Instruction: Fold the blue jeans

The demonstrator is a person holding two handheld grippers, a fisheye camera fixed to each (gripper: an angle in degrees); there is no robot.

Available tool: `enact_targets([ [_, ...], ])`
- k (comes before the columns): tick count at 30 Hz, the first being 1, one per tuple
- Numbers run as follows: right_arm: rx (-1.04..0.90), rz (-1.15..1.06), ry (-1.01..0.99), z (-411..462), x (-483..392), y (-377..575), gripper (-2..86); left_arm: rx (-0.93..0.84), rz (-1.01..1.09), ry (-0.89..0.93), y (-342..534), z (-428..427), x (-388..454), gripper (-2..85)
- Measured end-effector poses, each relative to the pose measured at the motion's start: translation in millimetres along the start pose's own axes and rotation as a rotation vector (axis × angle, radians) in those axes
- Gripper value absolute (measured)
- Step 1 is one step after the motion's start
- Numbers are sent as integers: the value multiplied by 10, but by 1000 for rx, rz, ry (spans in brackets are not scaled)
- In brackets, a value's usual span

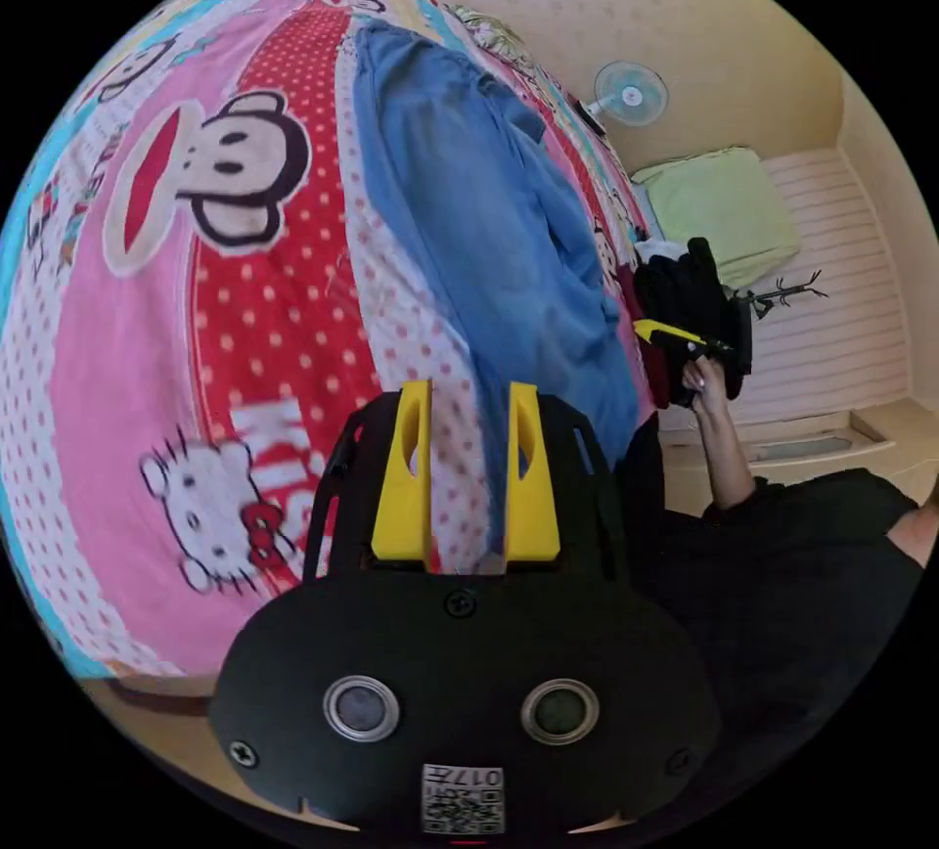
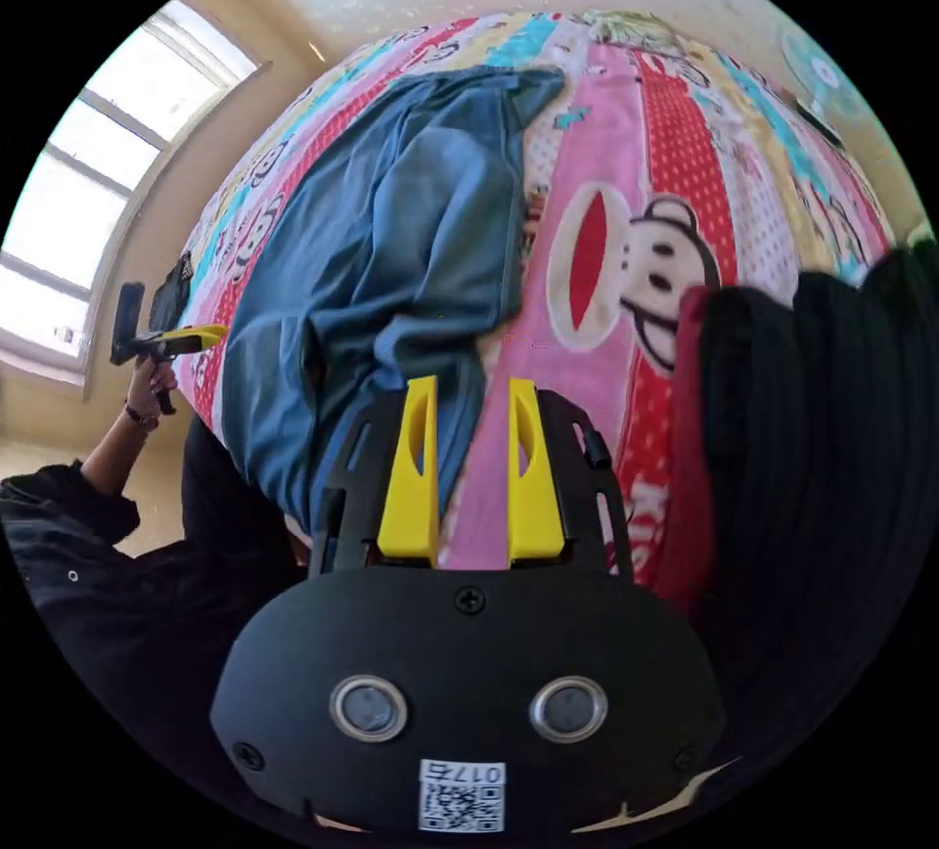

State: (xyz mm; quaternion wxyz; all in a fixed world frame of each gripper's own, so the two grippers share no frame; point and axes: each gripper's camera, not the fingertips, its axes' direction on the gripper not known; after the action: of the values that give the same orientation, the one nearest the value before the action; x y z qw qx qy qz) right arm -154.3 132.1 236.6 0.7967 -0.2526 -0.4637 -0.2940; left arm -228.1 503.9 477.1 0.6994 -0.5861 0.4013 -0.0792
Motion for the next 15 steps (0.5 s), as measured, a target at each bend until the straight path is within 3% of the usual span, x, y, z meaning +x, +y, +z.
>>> enact_targets([
  [3, 109, 50, -157, 93, 40, 635, 153, 63, -80, 41, 859, 2, 36, 129],
  [4, 108, 37, -134, 100, 27, 705, 135, 89, -110, 22, 1108, 7, 53, 130],
  [6, -102, 58, -50, 233, 66, 726, 61, 89, -137, -21, 1346, 80, 63, 132],
  [8, -192, 34, -59, 172, 147, 685, 36, 50, -154, 5, 1484, 179, 69, 138],
  [11, -21, 171, 148, -361, 526, 771, 29, 78, -144, -76, 1641, 58, 176, 147],
  [15, -19, 298, 174, -701, 993, 815, 44, 173, -102, -203, 1863, -215, 282, 140],
])
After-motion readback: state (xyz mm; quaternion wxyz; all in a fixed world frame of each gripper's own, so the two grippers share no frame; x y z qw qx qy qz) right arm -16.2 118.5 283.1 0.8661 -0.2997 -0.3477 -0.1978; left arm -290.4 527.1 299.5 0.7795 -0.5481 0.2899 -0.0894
